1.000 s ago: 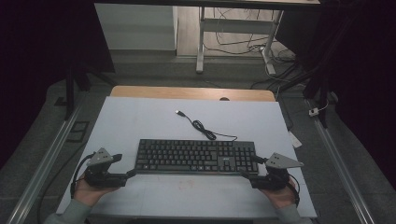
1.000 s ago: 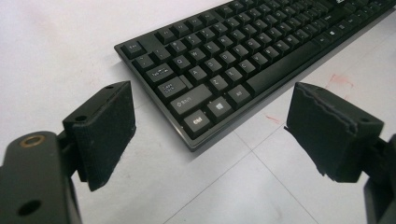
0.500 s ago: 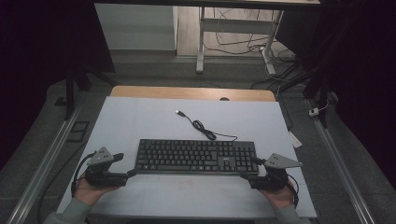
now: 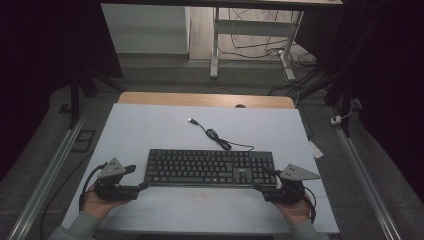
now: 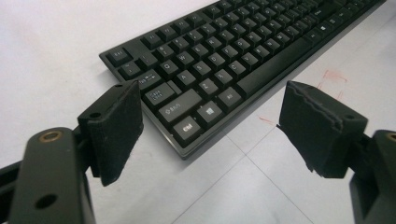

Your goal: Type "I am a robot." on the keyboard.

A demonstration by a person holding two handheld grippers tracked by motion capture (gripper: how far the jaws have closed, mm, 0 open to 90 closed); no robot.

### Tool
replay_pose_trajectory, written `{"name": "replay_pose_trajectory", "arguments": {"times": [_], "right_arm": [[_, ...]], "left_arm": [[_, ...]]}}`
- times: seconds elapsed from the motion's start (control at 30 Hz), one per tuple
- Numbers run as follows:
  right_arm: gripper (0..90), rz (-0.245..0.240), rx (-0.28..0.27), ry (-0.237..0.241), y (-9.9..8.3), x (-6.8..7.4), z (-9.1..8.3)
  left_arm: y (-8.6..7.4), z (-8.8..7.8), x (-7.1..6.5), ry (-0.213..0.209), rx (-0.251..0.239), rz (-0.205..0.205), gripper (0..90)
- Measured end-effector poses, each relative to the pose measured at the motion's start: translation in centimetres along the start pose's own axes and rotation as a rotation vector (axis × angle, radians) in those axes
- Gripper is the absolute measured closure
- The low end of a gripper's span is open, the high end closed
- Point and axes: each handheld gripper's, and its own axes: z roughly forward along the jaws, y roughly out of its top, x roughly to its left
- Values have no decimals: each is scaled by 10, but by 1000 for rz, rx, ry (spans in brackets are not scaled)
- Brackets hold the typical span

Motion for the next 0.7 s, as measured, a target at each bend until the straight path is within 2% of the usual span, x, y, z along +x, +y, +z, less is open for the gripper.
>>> {"name": "replay_pose_trajectory", "arguments": {"times": [0.03, 0.13, 0.33, 0.5, 0.57, 0.7], "right_arm": [[315, 0, 4, 3, 1, 0, 0], [341, -2, 0, 8, 3, 4, 4], [398, -11, -5, 37, 9, 10, 11], [490, -32, 22, 64, 15, 15, 22], [537, -43, 28, 68, 17, 17, 25], [648, -62, 22, 89, 21, 19, 28]], "left_arm": [[0, 1, -1, -2, 5, -1, 220], [1, 3, -6, -8, 13, 30, 236], [4, 3, -10, -8, 12, 45, 279], [12, 1, -15, -2, 5, 57, 353], [19, 3, -16, 3, 19, 65, 369], [26, 1, -15, 22, 14, 56, 416]]}}
